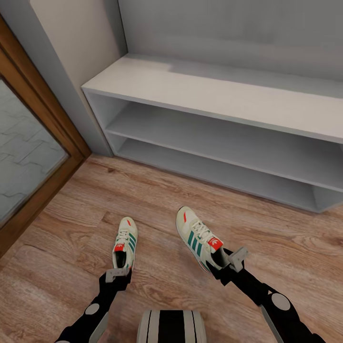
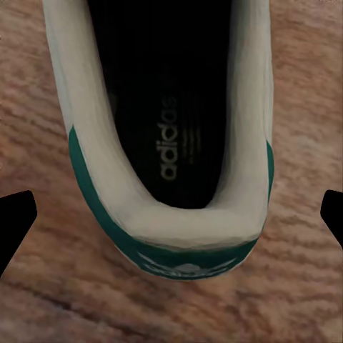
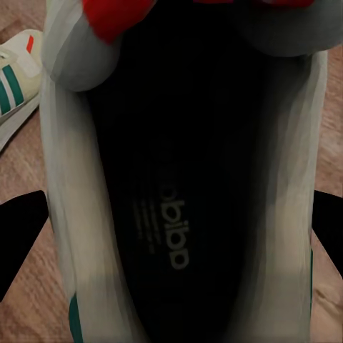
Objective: Pick up the two gym shoes and the two sandals from the corridor floor and place them onto the hallstand (shoe rack) in the corridor, making sure they are on the rack and not on the floor. Arrange them so the two gym shoes are next to each other and the two sandals are next to each other.
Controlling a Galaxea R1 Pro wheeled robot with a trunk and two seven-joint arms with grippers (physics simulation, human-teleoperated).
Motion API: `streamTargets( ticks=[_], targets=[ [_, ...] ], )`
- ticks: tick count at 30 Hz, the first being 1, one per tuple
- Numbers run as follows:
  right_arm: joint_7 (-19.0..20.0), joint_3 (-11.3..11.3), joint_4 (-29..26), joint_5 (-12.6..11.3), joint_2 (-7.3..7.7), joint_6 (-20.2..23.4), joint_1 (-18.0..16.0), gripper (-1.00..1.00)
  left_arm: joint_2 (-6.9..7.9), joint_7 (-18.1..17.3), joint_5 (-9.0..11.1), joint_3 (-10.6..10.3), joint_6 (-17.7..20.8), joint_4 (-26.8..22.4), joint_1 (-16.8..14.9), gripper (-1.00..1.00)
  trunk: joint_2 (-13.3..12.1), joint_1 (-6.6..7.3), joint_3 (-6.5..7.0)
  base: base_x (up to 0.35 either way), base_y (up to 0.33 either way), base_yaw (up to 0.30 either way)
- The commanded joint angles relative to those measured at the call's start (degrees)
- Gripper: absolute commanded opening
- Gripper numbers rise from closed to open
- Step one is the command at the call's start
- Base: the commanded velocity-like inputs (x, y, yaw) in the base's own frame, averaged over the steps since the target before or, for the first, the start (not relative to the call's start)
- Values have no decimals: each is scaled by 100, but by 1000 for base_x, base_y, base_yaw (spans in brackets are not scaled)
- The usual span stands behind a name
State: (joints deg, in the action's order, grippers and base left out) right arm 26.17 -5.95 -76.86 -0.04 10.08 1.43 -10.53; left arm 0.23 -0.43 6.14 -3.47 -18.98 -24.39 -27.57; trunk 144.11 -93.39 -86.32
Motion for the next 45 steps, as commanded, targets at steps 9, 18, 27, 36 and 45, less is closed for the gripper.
streamTargets(
  ticks=[9, 18, 27, 36, 45],
  targets=[
    [11, -3, -5, -5, 3, 15, -2, -100, 8, -2, 61, -31, -61, 7, -3, 100, 11, -17, -181, 0, 0, 0],
    [11, -3, -5, -5, 3, 15, -2, -100, 9, -2, 67, -31, -80, 13, -3, 100, 11, -17, -247, 0, 0, 0],
    [11, -3, -5, -5, 3, 15, -2, -100, 11, -1, 65, -31, -88, 13, -3, 100, 11, -17, -254, 72, 0, 0],
    [11, -3, -5, -5, 3, 15, -2, -100, 12, -1, 69, -31, -88, 13, -3, 100, 11, -17, -254, 10, 0, 0],
    [11, -3, -5, -5, 3, 15, -2, -100, 11, -1, 73, -28, -88, 13, -3, 100, 11, -17, -254, 89, 0, 0]
  ],
)
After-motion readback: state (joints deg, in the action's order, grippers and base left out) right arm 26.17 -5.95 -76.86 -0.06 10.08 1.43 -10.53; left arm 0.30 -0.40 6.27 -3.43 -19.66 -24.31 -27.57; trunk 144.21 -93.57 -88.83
